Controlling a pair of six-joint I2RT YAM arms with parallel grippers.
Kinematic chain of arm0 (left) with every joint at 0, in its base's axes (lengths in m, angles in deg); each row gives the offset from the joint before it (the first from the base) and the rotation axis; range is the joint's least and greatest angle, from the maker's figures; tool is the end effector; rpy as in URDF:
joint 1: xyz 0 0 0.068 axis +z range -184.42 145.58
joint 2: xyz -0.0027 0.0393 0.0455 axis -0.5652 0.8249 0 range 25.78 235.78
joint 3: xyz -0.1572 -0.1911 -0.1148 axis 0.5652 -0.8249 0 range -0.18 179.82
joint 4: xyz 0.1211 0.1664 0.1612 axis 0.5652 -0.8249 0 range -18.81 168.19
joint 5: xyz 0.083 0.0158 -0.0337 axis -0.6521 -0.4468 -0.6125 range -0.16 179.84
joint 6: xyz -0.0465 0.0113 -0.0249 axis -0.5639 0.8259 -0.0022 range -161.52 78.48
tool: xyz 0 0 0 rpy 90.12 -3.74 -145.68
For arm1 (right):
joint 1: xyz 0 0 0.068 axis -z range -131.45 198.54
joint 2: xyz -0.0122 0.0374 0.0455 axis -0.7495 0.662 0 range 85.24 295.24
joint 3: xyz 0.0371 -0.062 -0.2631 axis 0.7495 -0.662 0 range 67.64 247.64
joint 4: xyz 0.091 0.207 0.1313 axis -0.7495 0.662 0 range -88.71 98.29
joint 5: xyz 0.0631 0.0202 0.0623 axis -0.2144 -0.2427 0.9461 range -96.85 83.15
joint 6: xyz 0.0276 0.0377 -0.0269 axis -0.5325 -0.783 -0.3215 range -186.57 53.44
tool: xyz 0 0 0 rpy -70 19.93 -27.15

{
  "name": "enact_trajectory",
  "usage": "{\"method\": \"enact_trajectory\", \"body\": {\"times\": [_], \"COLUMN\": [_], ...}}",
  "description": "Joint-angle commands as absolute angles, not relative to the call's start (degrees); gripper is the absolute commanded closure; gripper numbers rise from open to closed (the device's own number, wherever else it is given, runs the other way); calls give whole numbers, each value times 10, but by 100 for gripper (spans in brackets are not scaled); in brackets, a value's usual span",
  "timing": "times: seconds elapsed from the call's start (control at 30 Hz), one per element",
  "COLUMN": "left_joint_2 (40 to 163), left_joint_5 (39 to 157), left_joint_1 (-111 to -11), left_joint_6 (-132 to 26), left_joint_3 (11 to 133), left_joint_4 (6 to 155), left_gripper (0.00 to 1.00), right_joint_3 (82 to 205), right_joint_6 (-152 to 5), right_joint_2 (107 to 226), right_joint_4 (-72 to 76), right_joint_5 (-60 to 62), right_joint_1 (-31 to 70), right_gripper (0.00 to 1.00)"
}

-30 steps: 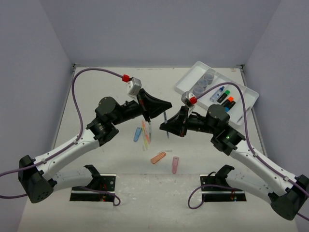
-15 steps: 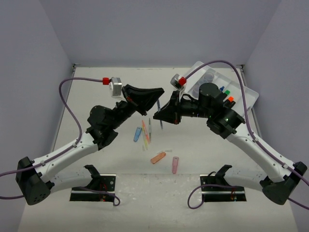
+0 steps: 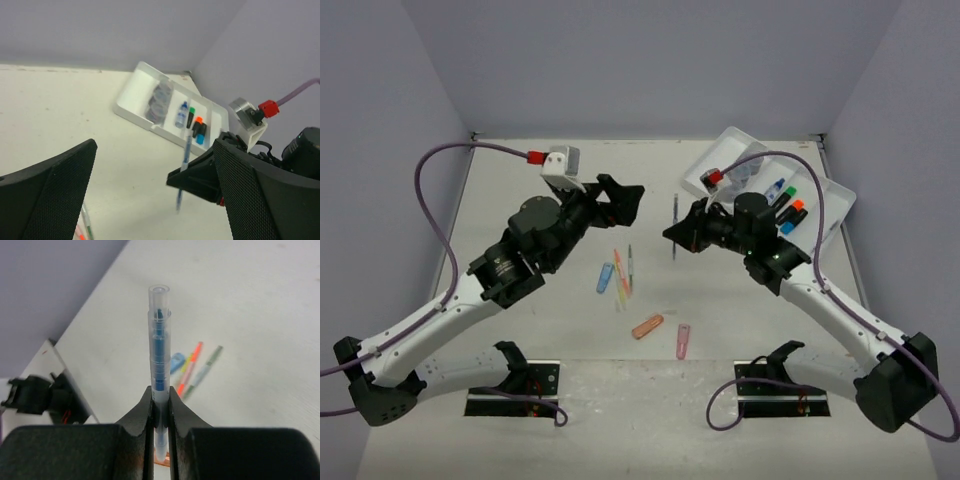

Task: Sort the stationery into containers
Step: Place the pen in the storage box.

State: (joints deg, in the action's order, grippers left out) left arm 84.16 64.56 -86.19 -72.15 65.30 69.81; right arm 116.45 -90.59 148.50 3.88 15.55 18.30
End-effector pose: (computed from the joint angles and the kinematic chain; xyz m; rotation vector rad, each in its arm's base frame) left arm 0.1503 -0.1661 0.4258 -0.0518 1.6440 -0.7638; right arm 0.2140 0.1405 0.3149 -0.3913 1.9338 1.0023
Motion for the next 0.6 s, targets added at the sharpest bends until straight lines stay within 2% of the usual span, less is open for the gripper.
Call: {"method": "enact_trajectory", "body": {"times": [0.0,0.1,0.2,0.33,0.57], "left_joint_2": [787,763,756,765,763], "left_joint_5": [491,500,518,525,505], "left_joint_1": [-858,-858,-859,-859,-859], "left_joint_6": [-721,-723,-721,-724,-758], "left_joint_3": [685,658,632,617,566], "left_joint_4": [571,514,451,369,351], "left_gripper": [0,0,0,0,0], "right_joint_3": [1205,1245,1280,1365,1460], "right_joint_6": [-930,-931,-947,-946,-926], "right_joint_2": [1487,1534,1607,1722,1850], "right_joint_4": [154,232,240,277,315], "right_joint_5": [18,-95,-121,-197,-307], "right_joint_1": [351,455,543,585,611], "right_gripper": [100,100,100,100,100]}}
